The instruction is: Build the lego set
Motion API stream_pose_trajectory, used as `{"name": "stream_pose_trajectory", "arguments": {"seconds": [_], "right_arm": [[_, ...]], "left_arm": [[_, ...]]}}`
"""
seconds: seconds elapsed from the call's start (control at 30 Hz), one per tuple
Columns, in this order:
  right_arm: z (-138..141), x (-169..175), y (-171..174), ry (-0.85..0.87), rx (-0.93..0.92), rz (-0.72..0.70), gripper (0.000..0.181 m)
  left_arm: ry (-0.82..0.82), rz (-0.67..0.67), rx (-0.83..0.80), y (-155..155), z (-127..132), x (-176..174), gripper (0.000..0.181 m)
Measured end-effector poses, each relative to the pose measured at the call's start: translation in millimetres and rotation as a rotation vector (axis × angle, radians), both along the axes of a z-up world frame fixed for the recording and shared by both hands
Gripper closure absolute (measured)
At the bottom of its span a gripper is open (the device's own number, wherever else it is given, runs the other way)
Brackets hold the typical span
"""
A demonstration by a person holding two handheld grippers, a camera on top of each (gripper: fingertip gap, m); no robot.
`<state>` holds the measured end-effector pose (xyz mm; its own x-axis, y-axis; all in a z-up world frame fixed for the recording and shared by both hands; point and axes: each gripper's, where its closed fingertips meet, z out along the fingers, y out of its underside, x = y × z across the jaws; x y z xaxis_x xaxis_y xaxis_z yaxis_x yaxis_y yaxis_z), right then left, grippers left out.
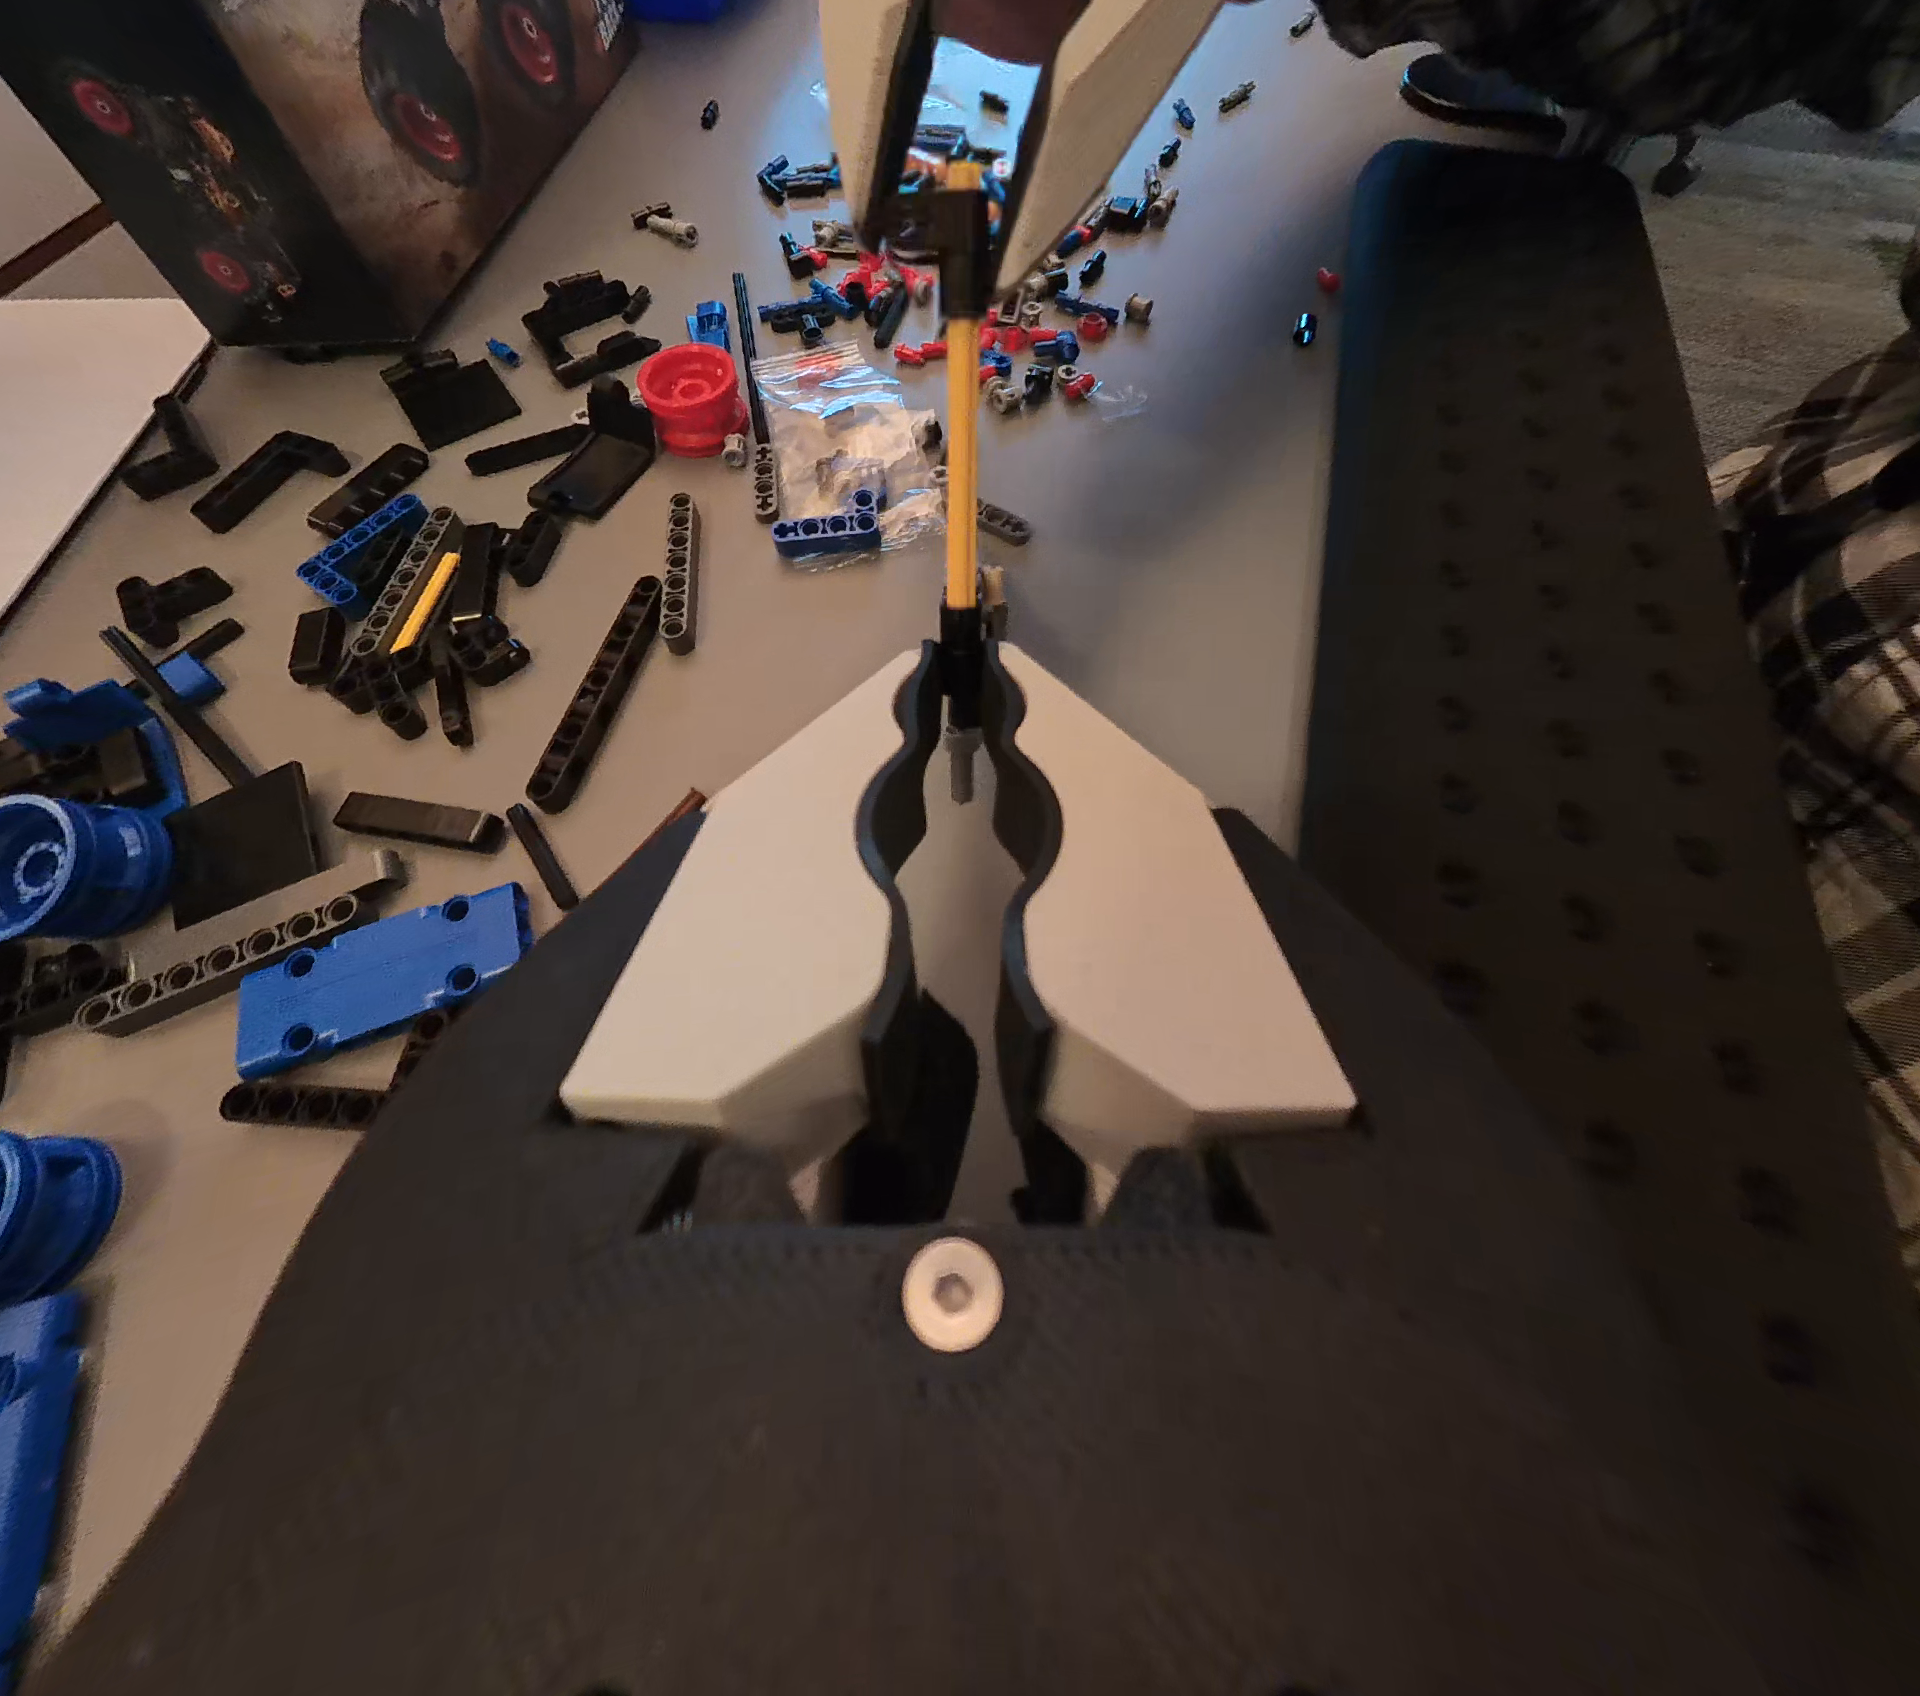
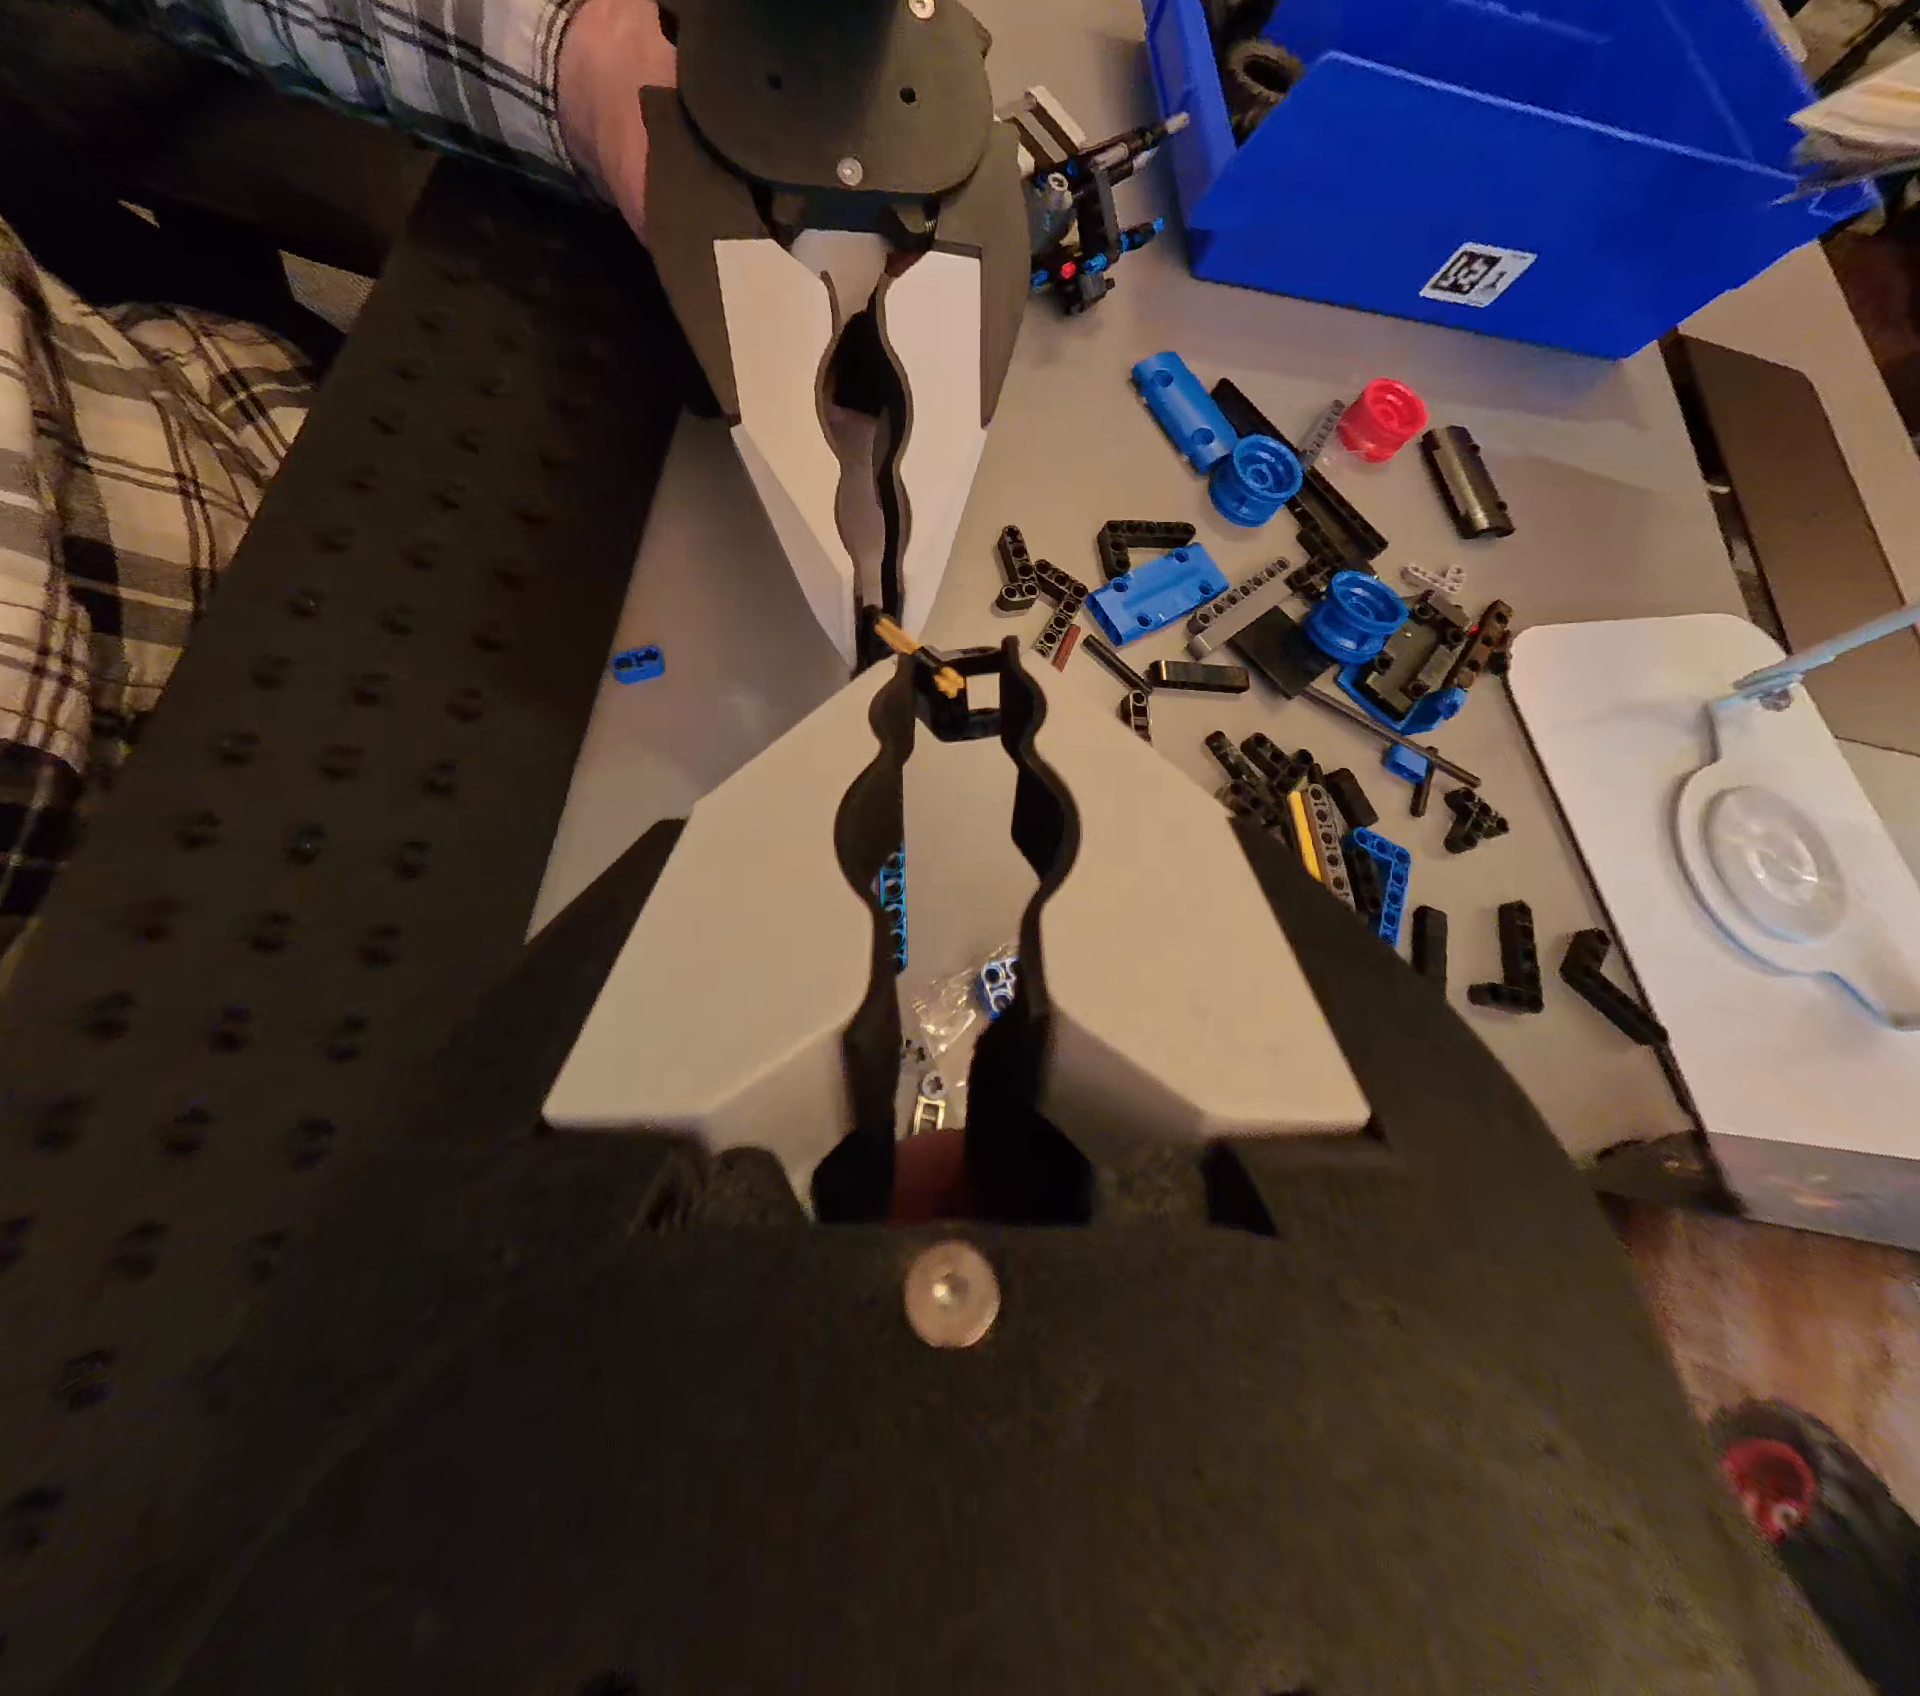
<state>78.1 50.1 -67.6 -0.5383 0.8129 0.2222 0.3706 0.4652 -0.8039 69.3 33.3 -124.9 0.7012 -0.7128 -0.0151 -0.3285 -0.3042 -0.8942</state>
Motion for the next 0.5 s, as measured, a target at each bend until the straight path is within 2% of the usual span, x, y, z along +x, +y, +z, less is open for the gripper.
{"name": "stream_pose_trajectory", "arguments": {"seconds": [0.2,0.5], "right_arm": [[-3,-1,-9,-0.026,0.073,-0.016,0.167],[-11,-2,-5,-0.060,0.172,-0.054,0.168]], "left_arm": [[0.045,0.009,0.001,0,-6,0,0.176],[0.109,0.040,0.002,4,-13,-2,0.177]]}}
